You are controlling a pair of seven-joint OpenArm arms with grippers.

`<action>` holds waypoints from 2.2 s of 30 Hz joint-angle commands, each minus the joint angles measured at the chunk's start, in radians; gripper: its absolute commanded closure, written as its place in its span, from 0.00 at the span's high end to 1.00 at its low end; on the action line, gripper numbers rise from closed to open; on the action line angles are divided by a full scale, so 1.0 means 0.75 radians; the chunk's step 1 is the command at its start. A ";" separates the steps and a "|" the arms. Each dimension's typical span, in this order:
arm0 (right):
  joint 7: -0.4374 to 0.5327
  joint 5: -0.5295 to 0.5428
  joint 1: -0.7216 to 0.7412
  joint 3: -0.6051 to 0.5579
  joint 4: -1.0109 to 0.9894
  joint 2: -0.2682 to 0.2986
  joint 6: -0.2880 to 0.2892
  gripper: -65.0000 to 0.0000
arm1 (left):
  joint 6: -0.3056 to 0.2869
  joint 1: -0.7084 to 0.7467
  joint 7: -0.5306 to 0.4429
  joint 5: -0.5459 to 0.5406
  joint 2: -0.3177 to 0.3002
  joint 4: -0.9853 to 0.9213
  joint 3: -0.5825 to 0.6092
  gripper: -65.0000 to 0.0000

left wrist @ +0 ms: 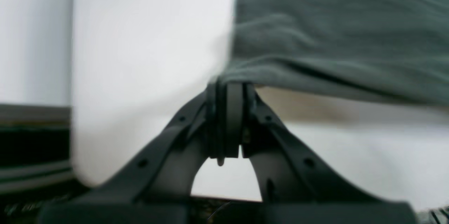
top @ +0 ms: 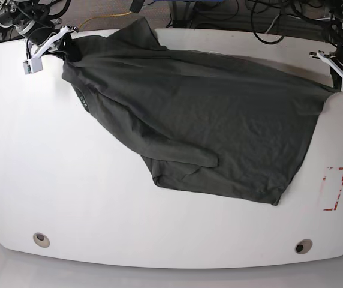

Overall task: Fold the T-shirt properly
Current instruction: 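Drag the stretched shirt with both grippers toward the robot's base, then lift the shirt with both grippers and swing it away from the base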

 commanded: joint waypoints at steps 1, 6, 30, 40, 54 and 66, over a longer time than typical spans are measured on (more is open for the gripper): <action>0.021 0.055 -0.020 0.030 0.026 0.058 0.009 0.00 | 0.018 0.002 -0.024 -0.008 -0.019 0.023 -0.034 0.00; 0.021 0.069 0.037 0.024 0.026 0.082 0.009 0.00 | 0.018 -0.038 -0.024 -0.004 -0.017 0.015 -0.018 0.00; 0.027 -0.248 0.625 -0.166 -0.005 0.221 0.009 0.00 | 0.018 -0.484 -0.020 0.135 0.041 0.012 0.230 0.00; 0.032 -0.446 0.841 -0.330 -0.005 0.250 0.011 0.00 | 0.018 -0.622 -0.020 0.268 0.047 0.012 0.375 0.00; 0.158 -0.802 1.193 -0.641 -0.175 0.293 0.038 0.00 | 0.018 -0.863 -0.020 0.438 0.051 -0.108 0.571 0.00; 0.189 -1.134 1.645 -0.821 -0.463 0.291 0.036 0.00 | 0.018 -1.158 -0.018 0.442 0.045 -0.163 0.663 0.00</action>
